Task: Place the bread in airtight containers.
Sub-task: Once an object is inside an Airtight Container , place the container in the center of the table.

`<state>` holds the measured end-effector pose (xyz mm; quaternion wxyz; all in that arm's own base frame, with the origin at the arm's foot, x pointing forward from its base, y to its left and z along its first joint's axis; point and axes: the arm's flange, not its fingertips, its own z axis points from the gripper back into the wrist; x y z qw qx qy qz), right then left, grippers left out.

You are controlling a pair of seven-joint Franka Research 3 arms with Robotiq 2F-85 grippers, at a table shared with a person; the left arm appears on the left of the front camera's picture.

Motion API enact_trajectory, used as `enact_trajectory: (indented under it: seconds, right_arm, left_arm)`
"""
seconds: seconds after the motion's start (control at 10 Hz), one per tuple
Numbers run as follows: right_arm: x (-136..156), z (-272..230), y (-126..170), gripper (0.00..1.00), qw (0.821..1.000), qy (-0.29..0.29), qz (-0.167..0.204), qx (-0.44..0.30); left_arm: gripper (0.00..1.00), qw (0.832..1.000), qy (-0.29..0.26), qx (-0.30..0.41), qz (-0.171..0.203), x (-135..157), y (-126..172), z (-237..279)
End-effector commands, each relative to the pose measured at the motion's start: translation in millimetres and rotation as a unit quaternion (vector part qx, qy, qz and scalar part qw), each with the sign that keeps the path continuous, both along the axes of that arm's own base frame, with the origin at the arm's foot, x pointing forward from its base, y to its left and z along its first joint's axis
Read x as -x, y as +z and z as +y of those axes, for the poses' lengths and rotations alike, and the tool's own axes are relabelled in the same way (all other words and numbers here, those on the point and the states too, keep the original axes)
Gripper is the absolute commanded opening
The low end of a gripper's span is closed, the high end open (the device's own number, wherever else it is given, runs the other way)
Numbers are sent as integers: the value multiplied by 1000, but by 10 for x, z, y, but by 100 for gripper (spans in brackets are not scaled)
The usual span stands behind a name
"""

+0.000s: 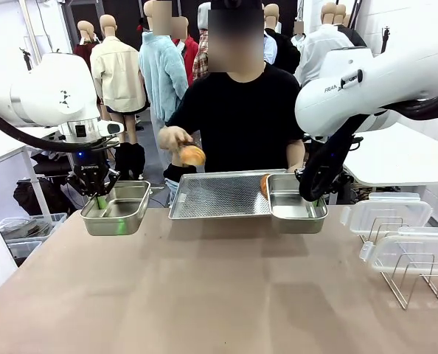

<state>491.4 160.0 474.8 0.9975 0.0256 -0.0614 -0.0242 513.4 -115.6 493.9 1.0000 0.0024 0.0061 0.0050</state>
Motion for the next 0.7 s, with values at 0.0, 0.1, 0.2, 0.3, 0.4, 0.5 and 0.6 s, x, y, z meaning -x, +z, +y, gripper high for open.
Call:
enact_trajectory:
  seconds: [0.0,0.1,0.2,0.3,0.4,0.5,0.6]
  right_arm:
    - [10,-3,-22,0,1000,1,-11,-1]
    - [10,-3,-22,0,1000,1,-11,-1]
    - [10,-3,-22,0,1000,1,-11,-1]
    - [10,-3,-22,0,1000,1,-11,-1]
    - [10,-3,-22,0,1000,1,-11,-1]
    - [10,-3,-22,0,1000,1,-11,-1]
    - [10,-3,-22,0,1000,1,-11,-1]
  left_arm:
    - [0,1000,-3,0,-4,31,36,18]
    - [0,1000,-3,0,-4,31,36,18]
    - [0,1000,-3,0,-4,31,36,18]
    - [0,1000,-3,0,-4,31,36,18]
    - [0,1000,-3,0,-4,31,36,18]
    - [0,1000,-3,0,-4,31,36,18]
    - [0,1000,-3,0,-4,31,36,18]
